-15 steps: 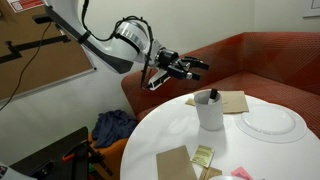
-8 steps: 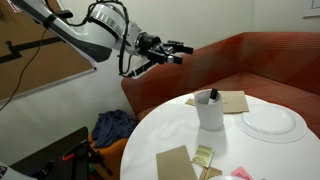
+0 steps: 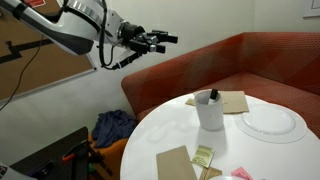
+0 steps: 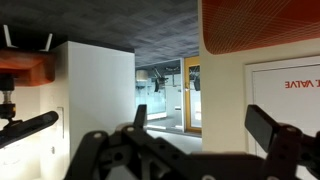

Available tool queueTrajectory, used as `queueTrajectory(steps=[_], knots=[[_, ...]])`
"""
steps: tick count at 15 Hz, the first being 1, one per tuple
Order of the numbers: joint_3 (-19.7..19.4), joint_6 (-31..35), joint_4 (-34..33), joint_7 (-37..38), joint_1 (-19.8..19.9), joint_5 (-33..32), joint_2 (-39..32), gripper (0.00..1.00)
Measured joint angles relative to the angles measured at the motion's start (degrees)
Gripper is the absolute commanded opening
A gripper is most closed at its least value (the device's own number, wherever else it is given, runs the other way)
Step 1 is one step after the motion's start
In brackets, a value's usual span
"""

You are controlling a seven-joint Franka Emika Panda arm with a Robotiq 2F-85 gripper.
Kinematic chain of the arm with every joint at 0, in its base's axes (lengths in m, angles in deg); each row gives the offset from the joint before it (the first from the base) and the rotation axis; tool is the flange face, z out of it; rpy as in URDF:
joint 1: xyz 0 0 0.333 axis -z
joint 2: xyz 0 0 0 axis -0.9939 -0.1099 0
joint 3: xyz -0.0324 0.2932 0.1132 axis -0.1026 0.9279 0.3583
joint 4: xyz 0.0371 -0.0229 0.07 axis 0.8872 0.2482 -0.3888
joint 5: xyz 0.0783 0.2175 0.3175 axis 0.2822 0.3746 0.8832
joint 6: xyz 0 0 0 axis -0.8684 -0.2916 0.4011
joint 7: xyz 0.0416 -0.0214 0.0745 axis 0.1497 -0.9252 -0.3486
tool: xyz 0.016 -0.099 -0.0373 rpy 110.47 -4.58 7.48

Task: Pick up the marker and put it in the cup

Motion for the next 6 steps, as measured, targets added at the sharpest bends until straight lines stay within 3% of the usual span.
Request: queueTrajectory(steps=[6], knots=[[0.09, 0.02, 0.40, 0.00, -0.03, 0.04, 0.22, 1.00]])
